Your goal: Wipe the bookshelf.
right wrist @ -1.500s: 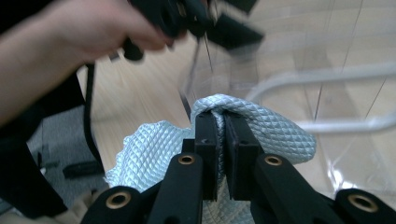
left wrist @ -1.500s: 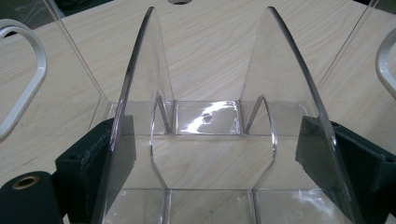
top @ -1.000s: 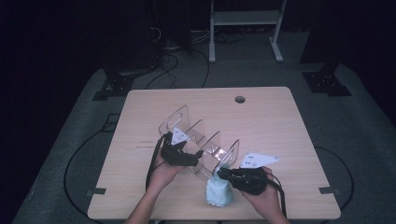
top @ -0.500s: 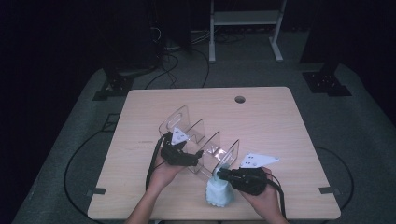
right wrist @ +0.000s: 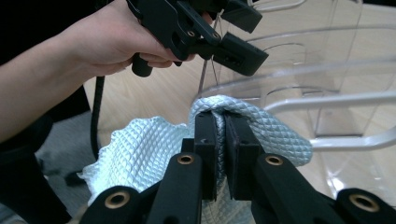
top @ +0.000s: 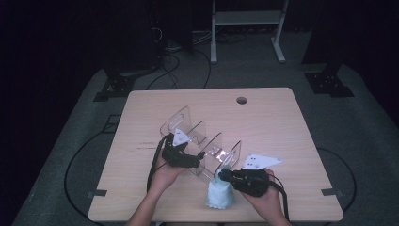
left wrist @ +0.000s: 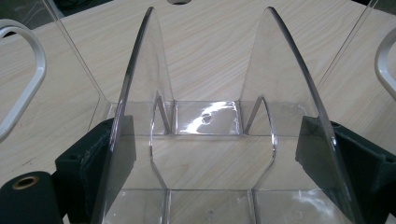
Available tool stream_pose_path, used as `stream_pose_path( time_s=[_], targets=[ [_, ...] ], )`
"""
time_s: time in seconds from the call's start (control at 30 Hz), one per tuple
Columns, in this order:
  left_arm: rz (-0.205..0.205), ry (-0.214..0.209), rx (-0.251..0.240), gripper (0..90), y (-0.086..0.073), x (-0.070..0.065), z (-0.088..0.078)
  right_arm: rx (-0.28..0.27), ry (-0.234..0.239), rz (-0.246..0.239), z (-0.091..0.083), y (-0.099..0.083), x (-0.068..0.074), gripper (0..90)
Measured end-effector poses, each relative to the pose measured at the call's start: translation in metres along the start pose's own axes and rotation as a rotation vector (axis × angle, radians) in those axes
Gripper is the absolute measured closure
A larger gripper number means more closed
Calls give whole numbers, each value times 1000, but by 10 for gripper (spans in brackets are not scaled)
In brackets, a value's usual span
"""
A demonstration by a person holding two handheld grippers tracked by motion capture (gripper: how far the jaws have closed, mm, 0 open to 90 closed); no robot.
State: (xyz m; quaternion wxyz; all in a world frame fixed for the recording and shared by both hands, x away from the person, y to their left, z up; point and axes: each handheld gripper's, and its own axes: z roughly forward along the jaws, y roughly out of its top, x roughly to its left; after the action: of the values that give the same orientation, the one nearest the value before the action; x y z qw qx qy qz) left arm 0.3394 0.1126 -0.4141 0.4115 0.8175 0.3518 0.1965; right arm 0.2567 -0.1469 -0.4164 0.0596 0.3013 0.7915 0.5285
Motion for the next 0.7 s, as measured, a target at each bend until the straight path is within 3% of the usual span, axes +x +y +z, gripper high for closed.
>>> stream_pose_path(
  time_s=[0.07,0.1,0.17,0.23,0.3,0.33,0.37,0.5,0.53,0.7],
  targets=[
    [-1,0,-2,87,0,0,0,2,9,14,2,-3,-2,837],
    [-2,0,-5,87,0,0,0,56,-6,26,11,-15,-7,836],
    [-5,0,-3,86,0,-1,0,111,-6,36,20,-24,-9,834],
    [-4,0,-7,87,0,-1,0,122,-9,32,21,-23,-9,835],
    [-3,0,-4,86,0,0,0,112,-13,24,18,-20,-7,834],
    [-3,-1,-3,87,0,0,0,54,-16,11,8,-9,-2,834],
    [-3,-1,-3,86,0,0,0,38,-13,9,5,-6,-1,834],
    [-3,-1,-3,86,0,0,0,17,-5,11,5,-8,-1,834],
    [-4,-1,-5,87,0,-1,0,40,-3,37,12,-18,-6,834],
    [-5,0,-2,87,0,-1,0,106,-15,51,23,-29,-10,834]
  ],
)
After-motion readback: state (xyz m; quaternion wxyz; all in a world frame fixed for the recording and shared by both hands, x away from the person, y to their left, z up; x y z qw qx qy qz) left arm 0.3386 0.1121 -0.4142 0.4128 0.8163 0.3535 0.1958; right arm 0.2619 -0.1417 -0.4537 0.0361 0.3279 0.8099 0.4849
